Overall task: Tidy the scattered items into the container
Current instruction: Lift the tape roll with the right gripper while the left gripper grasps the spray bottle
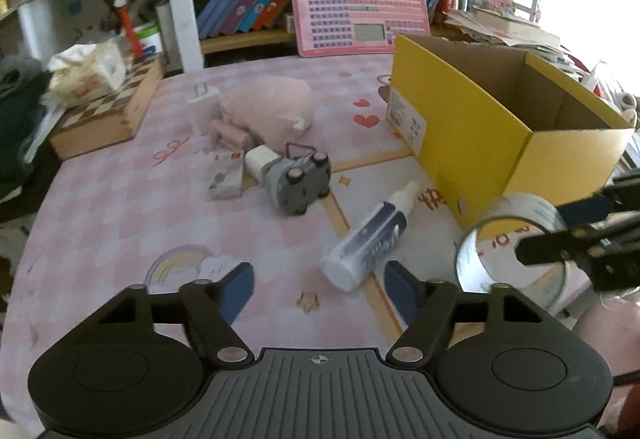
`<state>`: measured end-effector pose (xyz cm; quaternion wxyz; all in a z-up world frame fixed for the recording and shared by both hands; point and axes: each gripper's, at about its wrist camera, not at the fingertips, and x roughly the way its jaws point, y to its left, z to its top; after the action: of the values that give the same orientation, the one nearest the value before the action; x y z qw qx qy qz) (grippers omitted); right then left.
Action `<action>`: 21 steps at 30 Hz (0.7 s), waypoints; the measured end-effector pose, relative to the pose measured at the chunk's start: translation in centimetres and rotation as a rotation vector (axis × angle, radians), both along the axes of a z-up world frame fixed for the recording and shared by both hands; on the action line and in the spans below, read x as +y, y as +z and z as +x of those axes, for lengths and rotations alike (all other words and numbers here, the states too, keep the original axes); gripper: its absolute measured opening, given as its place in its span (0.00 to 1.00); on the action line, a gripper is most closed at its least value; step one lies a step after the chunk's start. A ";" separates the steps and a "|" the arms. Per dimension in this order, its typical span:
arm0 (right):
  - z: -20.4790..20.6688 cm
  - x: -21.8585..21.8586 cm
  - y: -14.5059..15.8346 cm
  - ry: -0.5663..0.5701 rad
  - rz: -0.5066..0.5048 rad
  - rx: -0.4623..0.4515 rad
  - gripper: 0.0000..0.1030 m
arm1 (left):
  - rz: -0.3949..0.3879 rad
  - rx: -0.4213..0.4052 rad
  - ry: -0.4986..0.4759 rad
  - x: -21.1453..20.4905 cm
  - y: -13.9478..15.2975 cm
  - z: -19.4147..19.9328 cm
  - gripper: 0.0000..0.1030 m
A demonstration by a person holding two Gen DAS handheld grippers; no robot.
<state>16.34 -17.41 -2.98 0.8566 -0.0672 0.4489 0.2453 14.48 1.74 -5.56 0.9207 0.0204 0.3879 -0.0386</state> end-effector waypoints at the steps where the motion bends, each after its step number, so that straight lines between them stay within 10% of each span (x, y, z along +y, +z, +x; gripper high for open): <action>1: 0.1 -0.1 0.0 0.002 0.004 0.003 0.40 | 0.002 -0.002 -0.008 -0.1 -0.1 0.6 0.61; 21: 0.6 -0.2 0.2 0.060 -0.010 0.006 0.40 | 0.016 0.071 -0.239 -2.3 -3.4 5.1 0.31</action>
<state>16.93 -17.64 -2.82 0.8472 -0.0841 0.4505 0.2687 19.59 -0.54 -8.96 0.8949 0.0725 0.4155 -0.1455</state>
